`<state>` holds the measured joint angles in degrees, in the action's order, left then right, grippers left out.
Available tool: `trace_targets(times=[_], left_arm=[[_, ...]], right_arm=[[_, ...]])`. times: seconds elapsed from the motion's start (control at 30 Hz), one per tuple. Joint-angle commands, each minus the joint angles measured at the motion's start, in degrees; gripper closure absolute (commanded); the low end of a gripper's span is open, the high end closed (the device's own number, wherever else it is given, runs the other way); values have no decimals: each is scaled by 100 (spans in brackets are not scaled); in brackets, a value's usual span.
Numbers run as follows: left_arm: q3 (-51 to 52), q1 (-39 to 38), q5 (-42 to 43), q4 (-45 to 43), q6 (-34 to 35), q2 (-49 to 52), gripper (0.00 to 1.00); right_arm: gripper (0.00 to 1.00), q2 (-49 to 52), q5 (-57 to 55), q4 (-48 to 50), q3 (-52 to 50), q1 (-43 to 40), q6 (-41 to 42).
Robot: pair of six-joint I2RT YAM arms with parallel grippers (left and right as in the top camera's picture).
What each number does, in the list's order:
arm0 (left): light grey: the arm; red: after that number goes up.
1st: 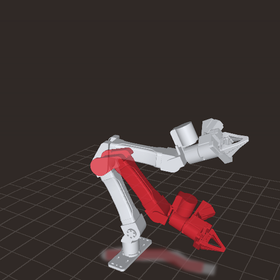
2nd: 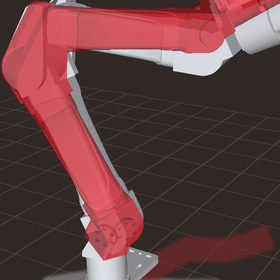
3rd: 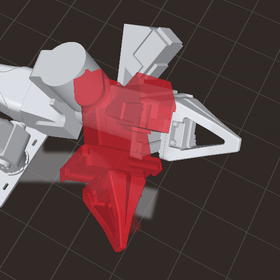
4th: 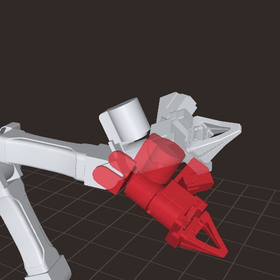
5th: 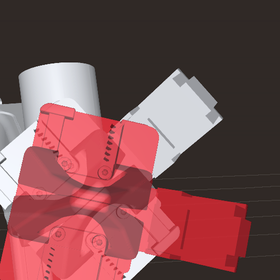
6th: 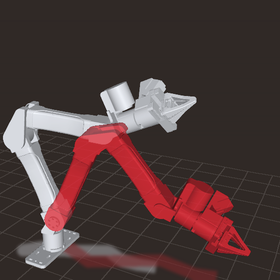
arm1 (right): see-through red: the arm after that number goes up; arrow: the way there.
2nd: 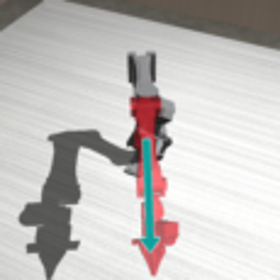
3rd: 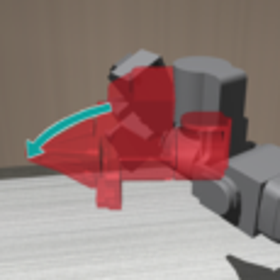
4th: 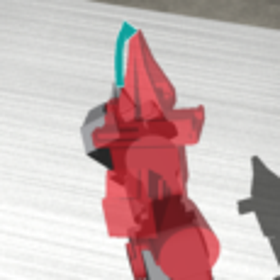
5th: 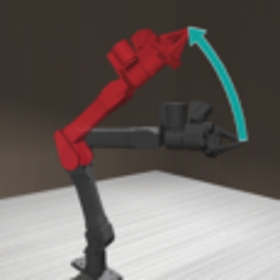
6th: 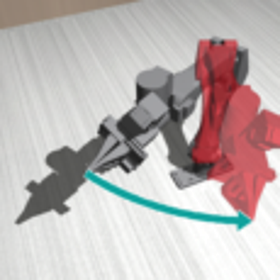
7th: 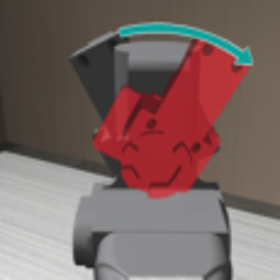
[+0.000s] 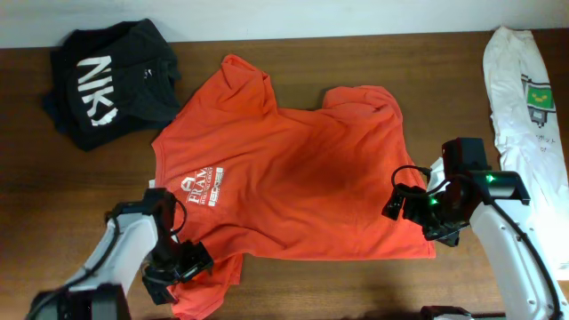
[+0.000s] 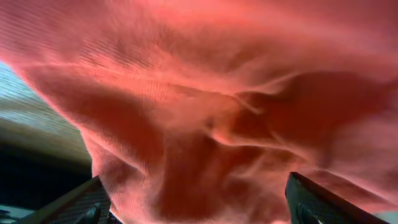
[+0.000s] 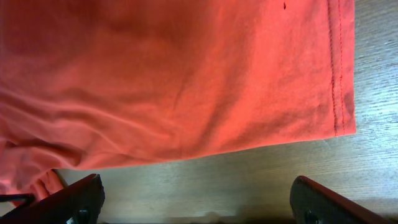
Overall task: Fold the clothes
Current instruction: 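Grasp the shirt's bottom hem corners with both grippers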
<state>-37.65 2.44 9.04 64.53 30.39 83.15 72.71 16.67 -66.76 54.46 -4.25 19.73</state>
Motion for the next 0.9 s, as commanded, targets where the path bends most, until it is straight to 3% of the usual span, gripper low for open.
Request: trace_targets(times=[0.0,0.13,0.23,0.27,0.3,0.33,0.37,0.4,0.43,0.67,0.87], left_arm=[[44,28,107,201,-221,341,11],[81,28,-39,179,-284,341,11],[345,31,68,-291,-275,341,11],[439,33,94,-420,-278,341,20],[459,35,219,-452,-280,341,37],[461,35,348,-461,-282,341,62],[461,35,372,-476,-282,341,74],[461,35,363,-503,-284,341,92],[461,35,365,-514,-284,341,99],[461,35,262,-518,-310,341,99],[450,35,234,-520,-308,341,99]], right_arm=[[1,11,70,11,-20,15,50],[1,11,42,7,-20,15,98],[1,11,-450,-15,-20,15,678],[1,22,-448,15,-20,15,675],[1,76,-468,59,-20,15,675],[1,160,-490,105,-20,15,675],[1,238,-490,129,-20,15,675],[1,413,-490,146,-20,15,675],[1,562,-490,146,-20,15,675],[1,1648,-501,299,-20,15,678],[1,1694,-778,356,-92,15,876]])
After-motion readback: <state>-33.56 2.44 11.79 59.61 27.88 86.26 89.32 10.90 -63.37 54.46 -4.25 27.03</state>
